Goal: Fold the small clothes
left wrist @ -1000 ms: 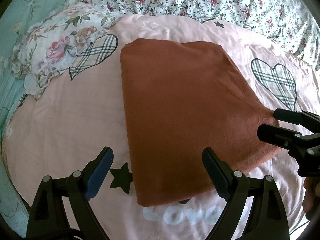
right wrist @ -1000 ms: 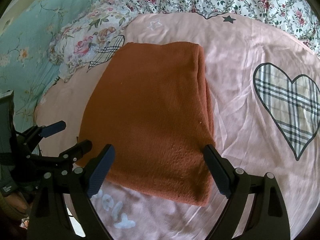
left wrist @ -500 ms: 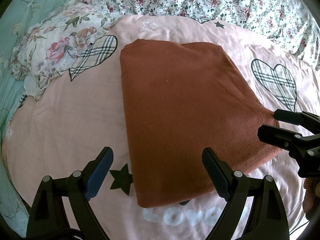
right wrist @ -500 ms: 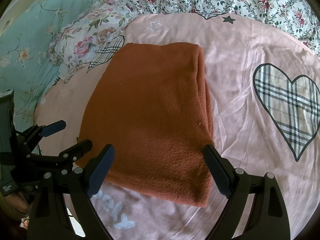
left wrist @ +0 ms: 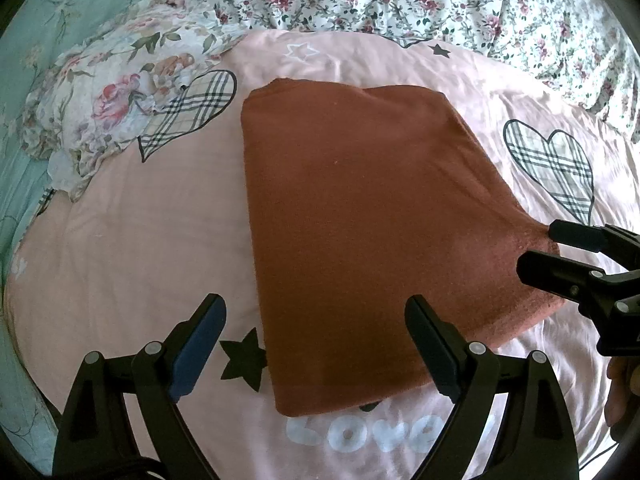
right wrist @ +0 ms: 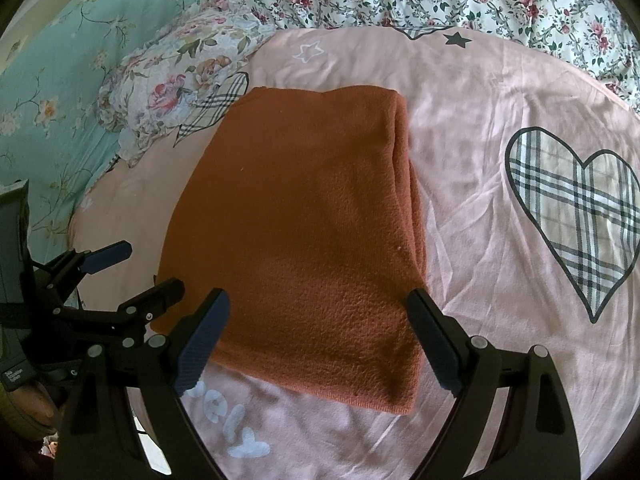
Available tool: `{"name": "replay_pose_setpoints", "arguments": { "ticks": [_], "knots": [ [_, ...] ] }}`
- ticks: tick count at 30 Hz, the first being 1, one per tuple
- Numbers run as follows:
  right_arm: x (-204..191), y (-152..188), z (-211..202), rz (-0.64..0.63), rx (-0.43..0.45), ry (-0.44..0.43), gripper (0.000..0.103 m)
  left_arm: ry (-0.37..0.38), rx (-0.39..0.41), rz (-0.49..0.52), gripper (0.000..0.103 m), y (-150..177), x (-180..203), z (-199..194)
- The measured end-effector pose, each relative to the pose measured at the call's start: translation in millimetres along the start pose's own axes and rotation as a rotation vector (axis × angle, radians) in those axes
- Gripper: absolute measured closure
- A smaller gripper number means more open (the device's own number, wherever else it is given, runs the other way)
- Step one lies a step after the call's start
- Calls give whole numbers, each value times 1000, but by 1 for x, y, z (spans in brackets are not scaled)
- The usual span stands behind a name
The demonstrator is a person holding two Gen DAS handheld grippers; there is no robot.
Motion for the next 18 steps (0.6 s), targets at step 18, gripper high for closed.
{"name": "replay_pose_setpoints", "arguments": {
  "ticks": [18],
  "knots": [
    [5, -7, -1, 16, 16, 16, 13, -3, 6, -32, 12, -7, -2, 6]
  ]
}}
Point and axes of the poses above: each gripper's, at about its wrist camera, not at the fingertips, and z roughly the way its jaws point, x to its right, y to its underside, the point moved 2 cm from there along z, roughly the way its jaws point, and after that the axes turned 14 degrees about -z, right-handed, at the moved point
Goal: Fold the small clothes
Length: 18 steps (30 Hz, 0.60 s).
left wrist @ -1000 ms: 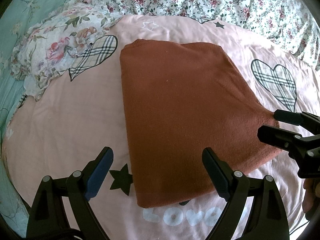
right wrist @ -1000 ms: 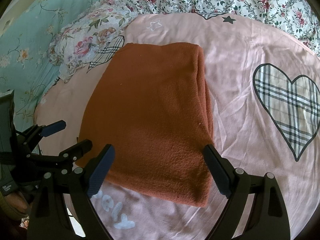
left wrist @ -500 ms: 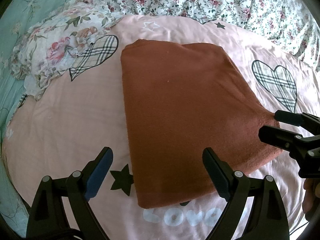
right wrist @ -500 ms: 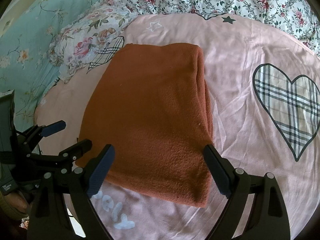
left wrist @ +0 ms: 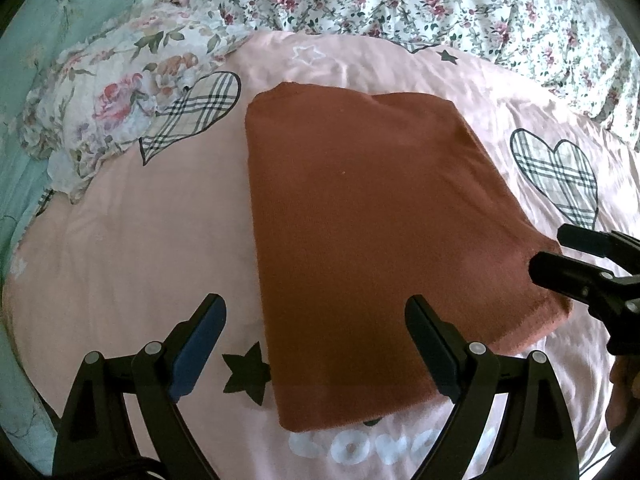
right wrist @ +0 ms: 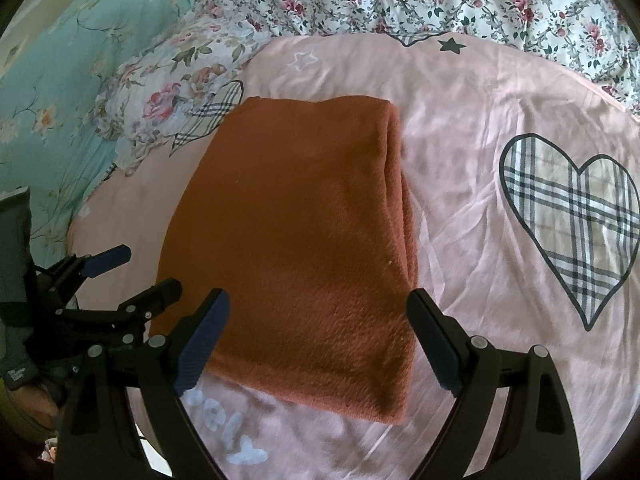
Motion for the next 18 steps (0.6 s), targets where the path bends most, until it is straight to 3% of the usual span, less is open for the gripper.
{"name": "replay_pose_setpoints", "arguments": {
  "ticks": [18],
  "knots": [
    [2, -3, 4, 7, 8, -5, 13, -26, 6, -24, 12, -3, -9, 1]
  ]
}}
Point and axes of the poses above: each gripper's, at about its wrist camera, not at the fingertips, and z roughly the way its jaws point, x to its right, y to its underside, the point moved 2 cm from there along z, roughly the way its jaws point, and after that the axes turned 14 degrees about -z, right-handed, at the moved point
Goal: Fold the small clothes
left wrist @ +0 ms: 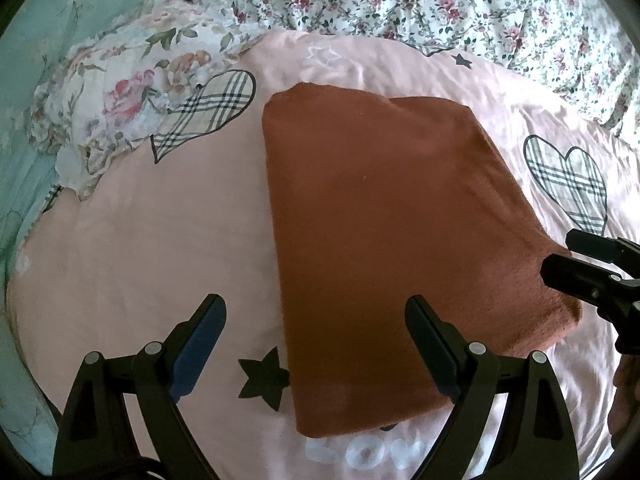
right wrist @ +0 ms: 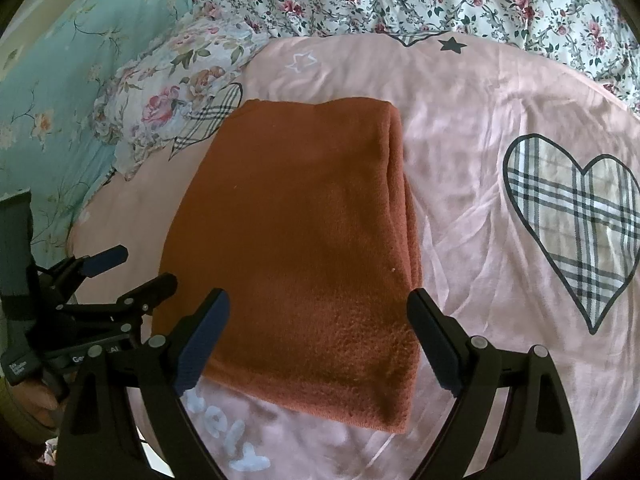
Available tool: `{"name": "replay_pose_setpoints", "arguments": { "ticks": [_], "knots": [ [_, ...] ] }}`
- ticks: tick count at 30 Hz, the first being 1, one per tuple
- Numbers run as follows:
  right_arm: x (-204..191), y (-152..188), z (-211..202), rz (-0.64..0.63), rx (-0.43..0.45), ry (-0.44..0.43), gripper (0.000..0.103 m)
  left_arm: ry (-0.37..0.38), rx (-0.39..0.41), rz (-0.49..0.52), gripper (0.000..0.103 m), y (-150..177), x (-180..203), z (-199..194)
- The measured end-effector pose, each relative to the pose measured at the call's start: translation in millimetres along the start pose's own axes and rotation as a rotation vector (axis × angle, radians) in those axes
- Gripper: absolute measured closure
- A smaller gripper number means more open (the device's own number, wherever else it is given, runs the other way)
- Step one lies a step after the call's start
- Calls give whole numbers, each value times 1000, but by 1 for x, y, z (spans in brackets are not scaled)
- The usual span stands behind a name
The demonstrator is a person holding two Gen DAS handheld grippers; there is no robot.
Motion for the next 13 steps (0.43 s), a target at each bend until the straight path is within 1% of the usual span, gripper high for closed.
{"name": "replay_pose_setpoints", "arguments": {
  "ticks": [10, 13],
  "knots": [
    [-1, -2, 3, 8, -2, -2, 13, 7, -1, -9, 12, 0, 1, 0],
    [-2, -3, 5, 9, 0, 0, 13, 33, 13, -9, 11, -1, 1, -3]
  ]
}}
Point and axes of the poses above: each gripper's, at about its wrist camera, not at the fingertips, and z roughly the way its jaws point, x to its right, y to its underside, the point moved 2 cm from there along z, roughly the way its jaws point, and after that the axes turned 14 degrees about -z, right-handed, at the moved point
